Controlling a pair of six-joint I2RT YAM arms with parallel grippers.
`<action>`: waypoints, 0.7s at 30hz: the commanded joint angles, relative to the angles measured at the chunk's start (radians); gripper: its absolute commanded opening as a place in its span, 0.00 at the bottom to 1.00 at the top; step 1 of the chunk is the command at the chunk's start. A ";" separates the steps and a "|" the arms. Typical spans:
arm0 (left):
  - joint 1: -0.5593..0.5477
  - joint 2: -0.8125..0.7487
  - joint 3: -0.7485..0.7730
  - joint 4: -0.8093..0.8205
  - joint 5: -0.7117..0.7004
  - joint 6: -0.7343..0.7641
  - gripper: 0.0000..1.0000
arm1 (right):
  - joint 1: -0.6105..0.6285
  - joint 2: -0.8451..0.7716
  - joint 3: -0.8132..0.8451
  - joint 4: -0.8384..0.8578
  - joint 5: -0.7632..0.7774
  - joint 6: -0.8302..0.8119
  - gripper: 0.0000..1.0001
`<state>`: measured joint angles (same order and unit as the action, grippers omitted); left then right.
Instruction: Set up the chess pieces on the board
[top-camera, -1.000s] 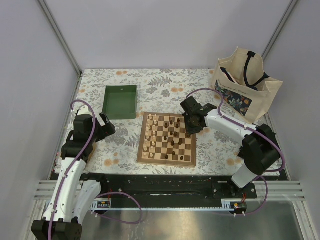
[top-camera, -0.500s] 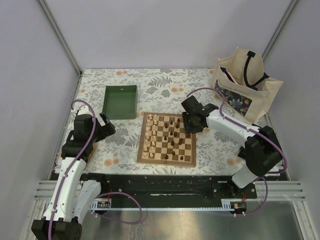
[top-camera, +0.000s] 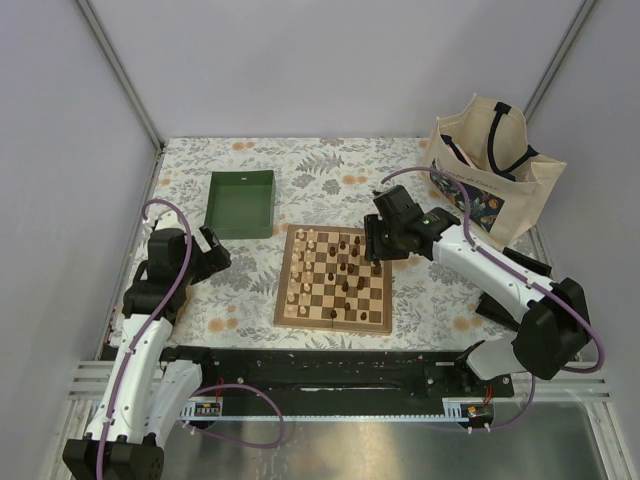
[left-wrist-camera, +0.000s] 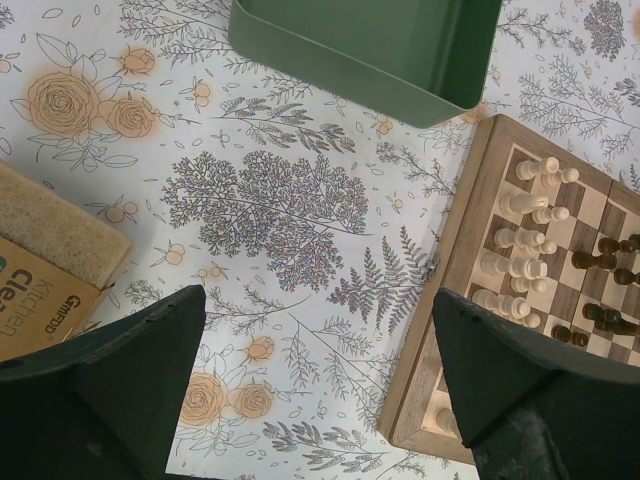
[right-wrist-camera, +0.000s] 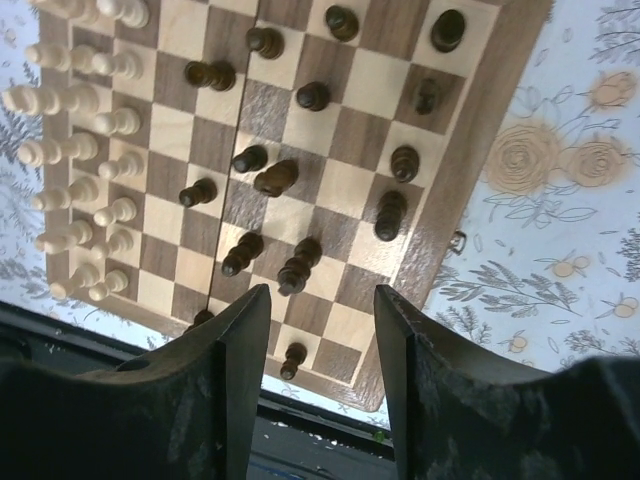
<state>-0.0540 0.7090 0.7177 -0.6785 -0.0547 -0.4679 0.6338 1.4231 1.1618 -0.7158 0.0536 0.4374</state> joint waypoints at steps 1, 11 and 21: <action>0.005 -0.002 0.019 0.048 0.021 0.006 0.99 | 0.044 0.002 0.002 0.022 -0.077 0.027 0.56; 0.005 0.001 0.020 0.048 0.023 0.008 0.99 | 0.110 0.083 0.006 0.003 -0.063 0.047 0.57; 0.005 0.001 0.019 0.050 0.024 0.008 0.99 | 0.115 0.163 0.012 -0.005 -0.031 0.061 0.52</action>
<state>-0.0540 0.7094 0.7177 -0.6785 -0.0483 -0.4679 0.7387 1.5642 1.1591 -0.7132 -0.0032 0.4824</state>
